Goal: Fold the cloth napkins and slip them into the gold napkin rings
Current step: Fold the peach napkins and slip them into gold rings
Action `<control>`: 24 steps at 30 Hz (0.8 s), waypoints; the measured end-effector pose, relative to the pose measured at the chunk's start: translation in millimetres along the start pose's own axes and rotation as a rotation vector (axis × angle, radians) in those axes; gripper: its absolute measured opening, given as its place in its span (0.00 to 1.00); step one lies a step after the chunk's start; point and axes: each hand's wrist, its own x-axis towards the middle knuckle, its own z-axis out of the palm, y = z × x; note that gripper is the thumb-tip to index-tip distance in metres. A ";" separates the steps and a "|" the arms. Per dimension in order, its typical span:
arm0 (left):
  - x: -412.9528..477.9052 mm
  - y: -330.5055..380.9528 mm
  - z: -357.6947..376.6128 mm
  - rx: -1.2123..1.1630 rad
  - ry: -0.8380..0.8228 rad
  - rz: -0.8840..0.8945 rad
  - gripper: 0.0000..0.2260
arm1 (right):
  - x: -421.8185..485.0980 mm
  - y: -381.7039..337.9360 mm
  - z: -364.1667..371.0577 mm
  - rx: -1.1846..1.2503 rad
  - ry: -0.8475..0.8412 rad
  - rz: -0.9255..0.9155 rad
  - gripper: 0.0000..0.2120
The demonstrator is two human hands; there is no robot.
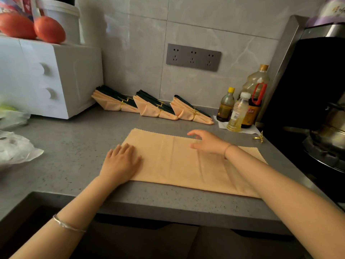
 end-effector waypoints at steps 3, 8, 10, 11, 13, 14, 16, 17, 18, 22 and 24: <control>0.6 0.0 1.9 0.012 0.007 -0.001 0.29 | 39.5 -9.1 11.9 0.014 -0.062 0.087 0.29; 0.5 -6.0 3.0 0.028 0.024 0.001 0.29 | 83.0 -27.7 30.0 -0.132 -0.069 0.162 0.29; 0.9 -7.1 3.6 0.030 0.029 -0.003 0.29 | 92.0 -38.1 32.2 -0.149 -0.101 0.175 0.30; 2.4 -7.6 3.9 0.028 0.034 -0.004 0.29 | 95.6 -43.9 32.0 -0.135 -0.126 0.182 0.31; 4.1 -8.0 5.5 0.025 0.046 -0.007 0.30 | 101.7 -56.3 32.9 -0.091 -0.177 0.168 0.30; 4.1 -8.2 6.7 0.016 0.052 -0.013 0.31 | 104.6 -63.2 35.2 -0.069 -0.185 0.134 0.28; 6.0 -8.6 8.7 -0.018 0.063 -0.032 0.33 | 111.5 -77.6 43.4 -0.014 -0.136 0.023 0.19; 6.7 -8.7 9.4 -0.040 0.066 -0.039 0.34 | 113.6 -85.1 48.1 0.015 -0.094 -0.039 0.13; 6.9 -9.0 9.9 -0.059 0.070 -0.041 0.35 | 114.6 -93.0 52.2 0.042 -0.051 -0.104 0.08; 6.4 -10.0 11.0 -0.121 0.117 -0.041 0.38 | 103.2 -123.4 52.9 0.051 0.108 -0.356 0.05; 6.9 -11.5 10.3 -0.197 0.154 -0.053 0.38 | 88.8 -131.0 45.4 0.032 0.176 -0.462 0.04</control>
